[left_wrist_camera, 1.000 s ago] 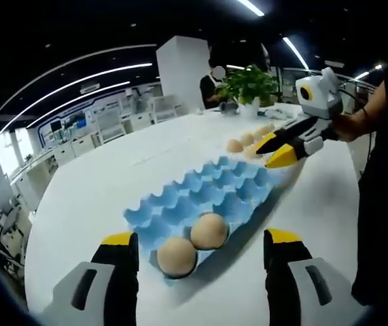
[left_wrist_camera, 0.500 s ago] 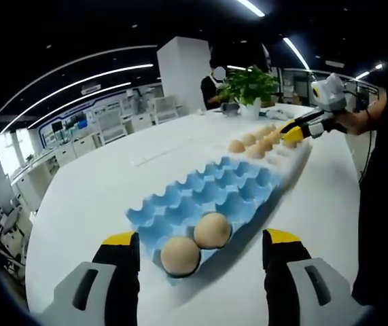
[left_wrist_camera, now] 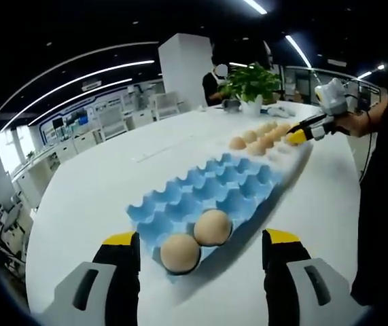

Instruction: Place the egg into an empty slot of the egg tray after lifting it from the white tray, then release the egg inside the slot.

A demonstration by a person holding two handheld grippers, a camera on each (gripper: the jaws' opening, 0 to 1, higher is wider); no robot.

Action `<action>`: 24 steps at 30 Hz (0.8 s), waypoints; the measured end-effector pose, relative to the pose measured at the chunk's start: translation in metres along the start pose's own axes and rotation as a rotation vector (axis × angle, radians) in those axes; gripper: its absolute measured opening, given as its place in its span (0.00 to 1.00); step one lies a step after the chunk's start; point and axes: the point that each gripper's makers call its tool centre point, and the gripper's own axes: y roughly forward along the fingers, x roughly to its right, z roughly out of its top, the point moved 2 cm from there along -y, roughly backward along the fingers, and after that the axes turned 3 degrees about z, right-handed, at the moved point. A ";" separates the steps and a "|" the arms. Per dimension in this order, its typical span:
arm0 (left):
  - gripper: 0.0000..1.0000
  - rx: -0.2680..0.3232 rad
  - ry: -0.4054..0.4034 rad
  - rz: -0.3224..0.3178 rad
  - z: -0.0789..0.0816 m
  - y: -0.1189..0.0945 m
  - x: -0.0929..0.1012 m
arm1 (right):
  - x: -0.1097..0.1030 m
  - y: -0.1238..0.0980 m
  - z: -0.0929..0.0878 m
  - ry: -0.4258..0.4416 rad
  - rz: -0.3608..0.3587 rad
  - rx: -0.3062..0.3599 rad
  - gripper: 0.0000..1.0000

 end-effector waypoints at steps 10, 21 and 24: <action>0.82 -0.033 -0.159 0.037 0.012 -0.005 -0.010 | 0.002 -0.001 -0.001 0.008 -0.029 -0.015 0.27; 0.92 -0.027 -0.393 0.020 0.037 -0.014 -0.010 | 0.003 -0.001 -0.002 -0.004 -0.027 -0.023 0.27; 0.94 -0.007 -0.494 -0.024 0.045 -0.016 -0.005 | 0.004 -0.001 -0.002 -0.005 -0.027 -0.025 0.27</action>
